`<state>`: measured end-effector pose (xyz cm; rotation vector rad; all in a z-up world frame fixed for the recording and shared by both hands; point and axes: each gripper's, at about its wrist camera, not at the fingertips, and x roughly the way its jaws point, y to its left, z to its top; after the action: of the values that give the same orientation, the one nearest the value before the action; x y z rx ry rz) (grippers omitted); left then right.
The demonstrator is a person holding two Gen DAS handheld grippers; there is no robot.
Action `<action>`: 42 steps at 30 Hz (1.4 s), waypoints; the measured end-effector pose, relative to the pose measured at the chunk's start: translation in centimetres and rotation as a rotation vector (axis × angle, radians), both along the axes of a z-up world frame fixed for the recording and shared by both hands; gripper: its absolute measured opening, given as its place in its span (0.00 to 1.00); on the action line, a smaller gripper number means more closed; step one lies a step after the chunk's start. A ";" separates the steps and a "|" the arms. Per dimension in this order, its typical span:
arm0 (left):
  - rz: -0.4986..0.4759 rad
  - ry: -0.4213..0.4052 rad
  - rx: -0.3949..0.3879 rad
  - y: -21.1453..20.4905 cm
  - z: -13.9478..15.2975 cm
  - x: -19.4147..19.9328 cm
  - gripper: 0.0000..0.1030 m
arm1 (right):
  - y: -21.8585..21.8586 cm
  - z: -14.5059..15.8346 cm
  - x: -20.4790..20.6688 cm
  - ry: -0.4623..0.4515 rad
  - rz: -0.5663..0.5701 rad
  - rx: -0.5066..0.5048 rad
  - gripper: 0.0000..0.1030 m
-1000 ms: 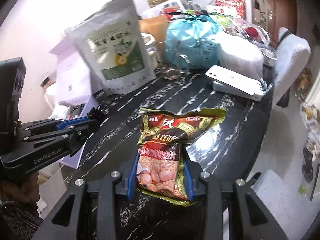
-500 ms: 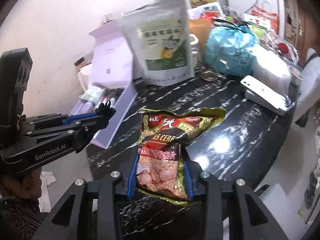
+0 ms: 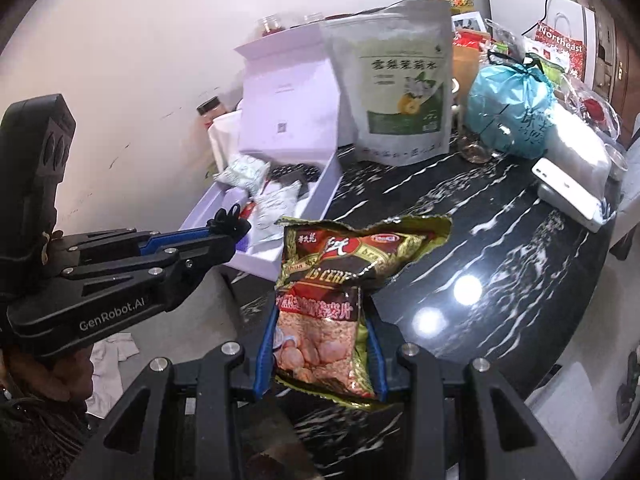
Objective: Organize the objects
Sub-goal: 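Carry the black scrunchie and red-gold snack bag toward the open box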
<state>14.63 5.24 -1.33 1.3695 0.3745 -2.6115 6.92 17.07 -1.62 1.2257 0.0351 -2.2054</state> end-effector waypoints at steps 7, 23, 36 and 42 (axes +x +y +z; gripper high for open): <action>0.017 -0.009 0.017 -2.4 -0.3 4.6 0.15 | -3.4 -0.3 2.8 -0.011 0.010 0.007 0.37; 0.081 -0.020 0.033 -7.9 -1.0 9.7 0.15 | -10.4 0.1 3.4 0.004 0.128 0.035 0.37; 0.077 -0.040 0.034 -14.7 -1.7 3.7 0.15 | -15.5 -0.5 -3.5 -0.006 0.149 0.054 0.37; 0.084 -0.049 0.051 -18.3 -2.5 0.5 0.15 | -17.8 -1.2 -6.9 -0.025 0.157 0.064 0.37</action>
<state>15.12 -13.09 -3.80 1.3991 0.4833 -2.5125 0.01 -0.74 -2.83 1.2410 0.1865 -2.0671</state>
